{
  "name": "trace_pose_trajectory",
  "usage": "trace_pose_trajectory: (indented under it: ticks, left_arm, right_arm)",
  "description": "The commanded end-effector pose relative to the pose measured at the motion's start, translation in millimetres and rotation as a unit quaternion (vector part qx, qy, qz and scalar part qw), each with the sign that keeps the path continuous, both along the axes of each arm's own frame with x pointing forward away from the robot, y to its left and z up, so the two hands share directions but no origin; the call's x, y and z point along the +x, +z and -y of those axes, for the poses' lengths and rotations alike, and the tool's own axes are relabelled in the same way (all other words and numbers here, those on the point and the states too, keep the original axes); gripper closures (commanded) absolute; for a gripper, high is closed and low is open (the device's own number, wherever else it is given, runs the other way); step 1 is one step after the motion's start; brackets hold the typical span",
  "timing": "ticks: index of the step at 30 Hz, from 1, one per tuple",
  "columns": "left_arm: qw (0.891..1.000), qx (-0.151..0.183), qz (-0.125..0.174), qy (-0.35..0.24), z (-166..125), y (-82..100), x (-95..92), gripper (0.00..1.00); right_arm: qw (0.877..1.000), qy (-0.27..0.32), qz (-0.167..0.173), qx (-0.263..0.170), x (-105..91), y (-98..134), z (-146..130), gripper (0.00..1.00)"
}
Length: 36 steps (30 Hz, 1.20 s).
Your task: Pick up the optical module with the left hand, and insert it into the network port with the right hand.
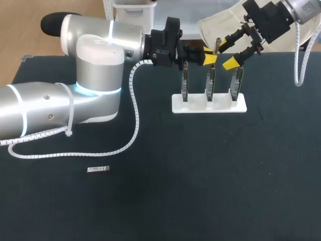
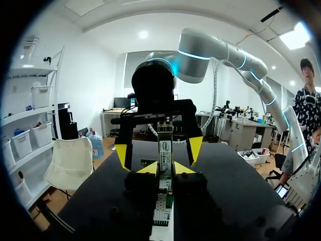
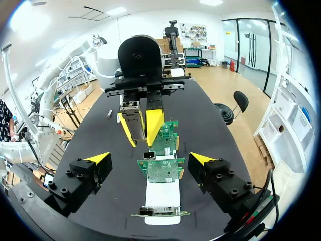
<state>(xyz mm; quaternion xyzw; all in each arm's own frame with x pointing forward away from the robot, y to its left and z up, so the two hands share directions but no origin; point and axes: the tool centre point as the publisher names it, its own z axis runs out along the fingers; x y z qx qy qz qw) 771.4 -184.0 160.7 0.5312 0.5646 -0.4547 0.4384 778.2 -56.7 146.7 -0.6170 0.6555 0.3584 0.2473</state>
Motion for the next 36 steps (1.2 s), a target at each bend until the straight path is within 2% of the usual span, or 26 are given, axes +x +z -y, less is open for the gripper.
trace_pose_trajectory:
  ticks: [1,10,19,30,36]
  left_arm:
    - [1.0,0.0,0.001,0.003,0,-0.2,-2.0,1.0]
    - [1.0,0.0,0.001,0.003,0,-0.2,-2.0,1.0]
    - [1.0,0.0,0.001,0.003,0,-0.2,-2.0,1.0]
    - [1.0,0.0,0.001,0.003,0,-0.2,-2.0,1.0]
    - [1.0,0.0,0.001,0.003,0,-0.2,-2.0,1.0]
  right_arm:
    - [1.0,-0.002,0.002,0.0,-2.6,0,0,0.0]
    - [1.0,-0.012,0.016,-0.007,2.8,3,8,0.0]
    - [0.999,-0.007,0.038,-0.001,9.9,20,9,0.0]
    - [0.999,0.012,0.05,0.011,9.7,39,4,0.0]
    - [0.998,0.023,0.055,0.013,1.3,46,0,0.0]
